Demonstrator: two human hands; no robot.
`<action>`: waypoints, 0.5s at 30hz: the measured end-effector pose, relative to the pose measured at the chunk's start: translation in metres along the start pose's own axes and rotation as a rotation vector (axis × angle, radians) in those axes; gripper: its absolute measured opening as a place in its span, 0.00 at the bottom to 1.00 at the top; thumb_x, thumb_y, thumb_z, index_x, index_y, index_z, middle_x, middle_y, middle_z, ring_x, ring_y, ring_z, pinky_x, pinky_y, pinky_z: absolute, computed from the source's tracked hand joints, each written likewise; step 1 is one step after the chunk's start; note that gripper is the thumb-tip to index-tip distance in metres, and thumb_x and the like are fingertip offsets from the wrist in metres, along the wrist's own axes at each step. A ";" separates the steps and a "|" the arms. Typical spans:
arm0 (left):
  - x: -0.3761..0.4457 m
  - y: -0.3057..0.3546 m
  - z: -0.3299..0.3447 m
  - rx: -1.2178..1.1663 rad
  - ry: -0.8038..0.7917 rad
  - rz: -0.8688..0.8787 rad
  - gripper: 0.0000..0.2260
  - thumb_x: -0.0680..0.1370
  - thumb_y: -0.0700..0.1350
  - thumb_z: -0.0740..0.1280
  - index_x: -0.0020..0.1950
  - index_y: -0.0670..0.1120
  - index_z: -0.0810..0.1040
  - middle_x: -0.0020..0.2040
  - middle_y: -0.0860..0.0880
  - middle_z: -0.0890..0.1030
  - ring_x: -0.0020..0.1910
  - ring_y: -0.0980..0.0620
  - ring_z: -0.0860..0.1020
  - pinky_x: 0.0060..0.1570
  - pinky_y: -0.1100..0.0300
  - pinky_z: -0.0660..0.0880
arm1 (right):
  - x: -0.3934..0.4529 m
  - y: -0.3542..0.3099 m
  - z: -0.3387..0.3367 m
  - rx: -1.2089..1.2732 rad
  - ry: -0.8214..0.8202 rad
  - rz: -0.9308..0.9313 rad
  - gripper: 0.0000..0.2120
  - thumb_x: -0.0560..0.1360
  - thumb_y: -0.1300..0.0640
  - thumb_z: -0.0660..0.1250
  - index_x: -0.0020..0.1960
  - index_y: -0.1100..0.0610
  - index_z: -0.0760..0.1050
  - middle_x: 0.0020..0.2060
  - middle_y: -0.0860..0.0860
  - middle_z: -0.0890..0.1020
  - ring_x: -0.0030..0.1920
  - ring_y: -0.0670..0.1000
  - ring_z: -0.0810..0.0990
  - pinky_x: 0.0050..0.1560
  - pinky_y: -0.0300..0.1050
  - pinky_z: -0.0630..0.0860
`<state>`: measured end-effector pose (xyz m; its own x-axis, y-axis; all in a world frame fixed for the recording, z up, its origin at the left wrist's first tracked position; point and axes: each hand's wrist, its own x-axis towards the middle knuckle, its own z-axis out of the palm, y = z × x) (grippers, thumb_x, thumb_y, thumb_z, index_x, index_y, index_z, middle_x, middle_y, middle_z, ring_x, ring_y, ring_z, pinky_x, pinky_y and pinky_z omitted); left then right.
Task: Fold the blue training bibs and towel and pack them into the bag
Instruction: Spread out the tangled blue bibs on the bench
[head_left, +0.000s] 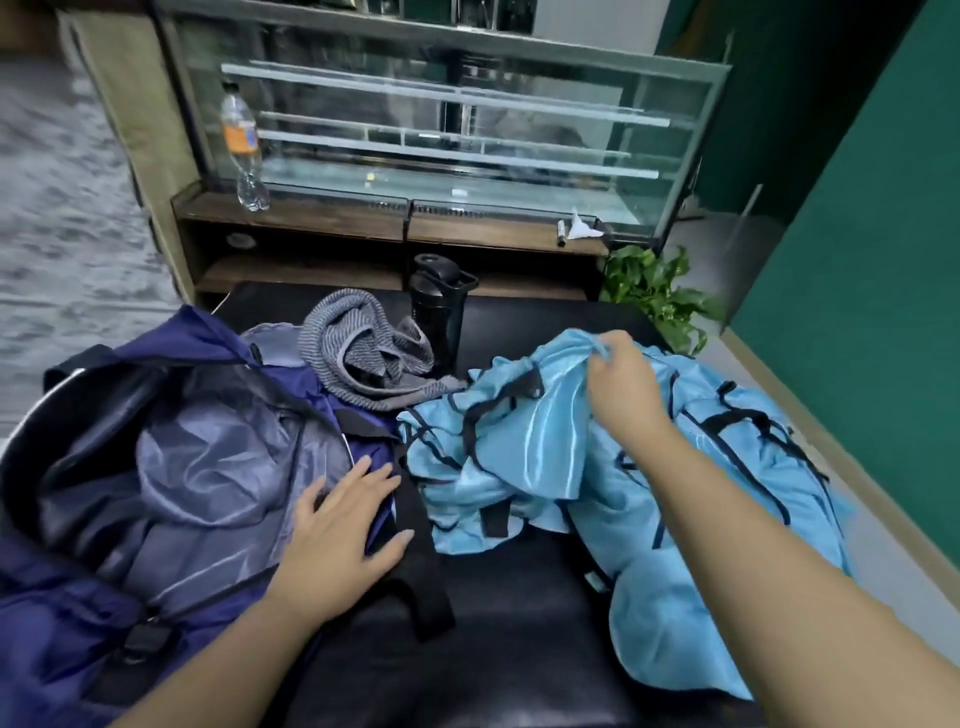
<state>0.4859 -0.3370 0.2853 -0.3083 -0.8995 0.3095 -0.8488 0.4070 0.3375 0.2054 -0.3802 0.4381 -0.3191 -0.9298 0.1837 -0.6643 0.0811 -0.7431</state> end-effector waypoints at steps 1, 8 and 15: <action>0.008 0.012 -0.005 -0.017 0.018 -0.003 0.32 0.72 0.70 0.52 0.70 0.53 0.70 0.72 0.58 0.68 0.73 0.63 0.53 0.70 0.55 0.46 | 0.003 -0.002 -0.011 0.147 0.033 0.039 0.07 0.80 0.62 0.52 0.45 0.56 0.67 0.35 0.51 0.72 0.32 0.50 0.71 0.30 0.43 0.68; 0.066 0.112 -0.031 -0.784 -0.193 -0.192 0.55 0.68 0.54 0.77 0.76 0.58 0.35 0.74 0.57 0.58 0.69 0.60 0.64 0.66 0.63 0.61 | -0.037 -0.020 -0.041 0.405 0.031 -0.089 0.06 0.79 0.63 0.56 0.48 0.54 0.70 0.35 0.45 0.73 0.28 0.37 0.70 0.30 0.31 0.67; 0.075 0.160 -0.072 -0.762 0.031 -0.063 0.20 0.74 0.30 0.67 0.42 0.57 0.75 0.33 0.59 0.79 0.36 0.61 0.78 0.35 0.74 0.69 | -0.075 -0.017 -0.065 0.621 -0.128 -0.133 0.04 0.79 0.60 0.63 0.46 0.53 0.74 0.37 0.47 0.79 0.38 0.45 0.79 0.41 0.42 0.79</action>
<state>0.3583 -0.3281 0.4269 -0.2473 -0.9242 0.2909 -0.3297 0.3625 0.8717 0.1967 -0.2881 0.4792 -0.1528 -0.9560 0.2505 -0.1652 -0.2252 -0.9602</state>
